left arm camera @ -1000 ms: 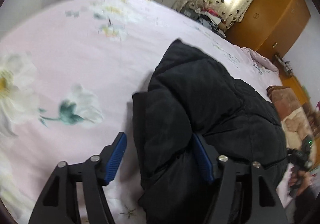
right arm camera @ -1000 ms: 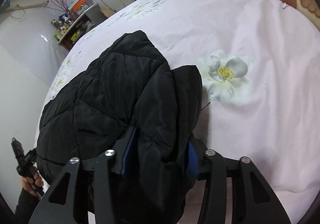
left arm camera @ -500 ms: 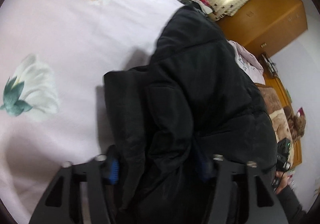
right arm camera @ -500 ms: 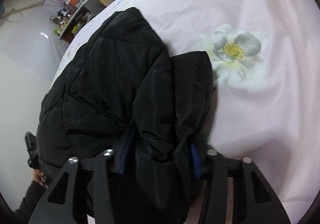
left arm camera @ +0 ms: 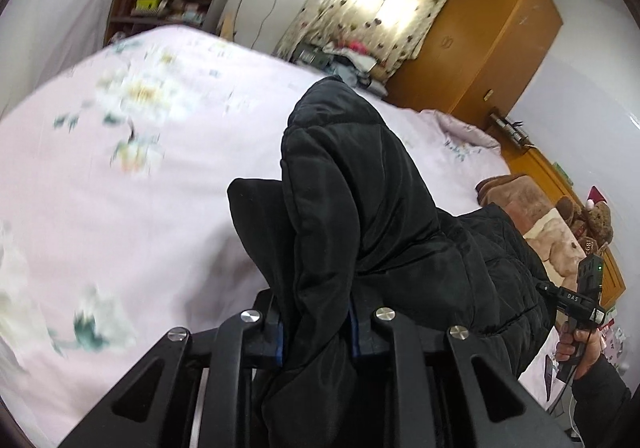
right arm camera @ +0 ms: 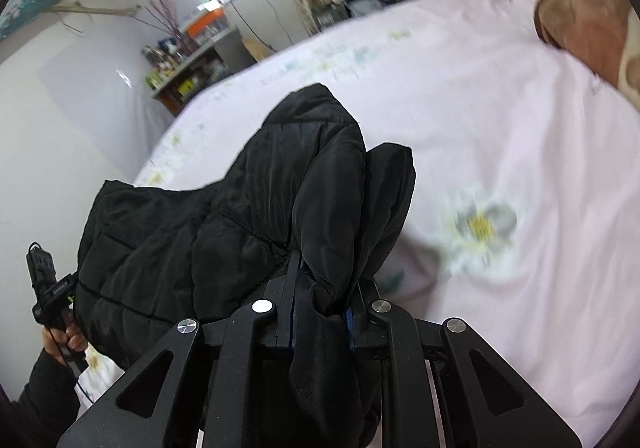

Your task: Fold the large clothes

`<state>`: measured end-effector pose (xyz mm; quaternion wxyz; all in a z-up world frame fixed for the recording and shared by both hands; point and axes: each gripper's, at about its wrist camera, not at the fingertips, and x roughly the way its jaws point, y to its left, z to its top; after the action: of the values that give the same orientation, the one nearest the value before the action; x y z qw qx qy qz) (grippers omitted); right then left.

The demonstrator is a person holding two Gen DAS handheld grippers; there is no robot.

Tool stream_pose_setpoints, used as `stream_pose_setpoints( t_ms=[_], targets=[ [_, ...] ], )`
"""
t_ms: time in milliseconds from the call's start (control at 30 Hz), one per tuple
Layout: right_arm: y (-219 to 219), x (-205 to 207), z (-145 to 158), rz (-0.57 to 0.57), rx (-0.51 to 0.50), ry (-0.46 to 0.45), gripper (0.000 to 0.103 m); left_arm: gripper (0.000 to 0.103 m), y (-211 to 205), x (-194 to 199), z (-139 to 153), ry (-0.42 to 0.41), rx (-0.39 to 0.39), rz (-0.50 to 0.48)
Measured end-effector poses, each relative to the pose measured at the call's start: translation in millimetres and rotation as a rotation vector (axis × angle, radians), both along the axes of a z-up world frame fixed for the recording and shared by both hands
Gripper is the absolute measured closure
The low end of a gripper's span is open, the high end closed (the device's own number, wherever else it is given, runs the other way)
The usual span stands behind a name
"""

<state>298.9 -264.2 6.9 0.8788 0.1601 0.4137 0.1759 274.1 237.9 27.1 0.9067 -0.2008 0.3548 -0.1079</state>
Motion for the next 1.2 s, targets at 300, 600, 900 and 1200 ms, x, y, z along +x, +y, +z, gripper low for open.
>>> stream_pose_setpoints(
  t_ms=[300, 600, 900, 1200],
  targets=[
    [23, 45, 20, -0.008, 0.051, -0.082, 0.087, 0.080, 22, 48, 28, -0.072, 0.050, 0.004],
    [35, 85, -66, -0.057, -0.038, 0.123, 0.075, 0.070, 31, 81, -83, 0.181, 0.138, 0.096],
    [20, 63, -49, -0.085, -0.077, 0.112, 0.057, 0.056, 54, 48, -72, 0.163, 0.064, 0.178],
    [44, 1, -3, -0.042, -0.120, -0.031, 0.057, 0.056, 27, -10, -38, 0.050, 0.125, 0.128]
  ],
)
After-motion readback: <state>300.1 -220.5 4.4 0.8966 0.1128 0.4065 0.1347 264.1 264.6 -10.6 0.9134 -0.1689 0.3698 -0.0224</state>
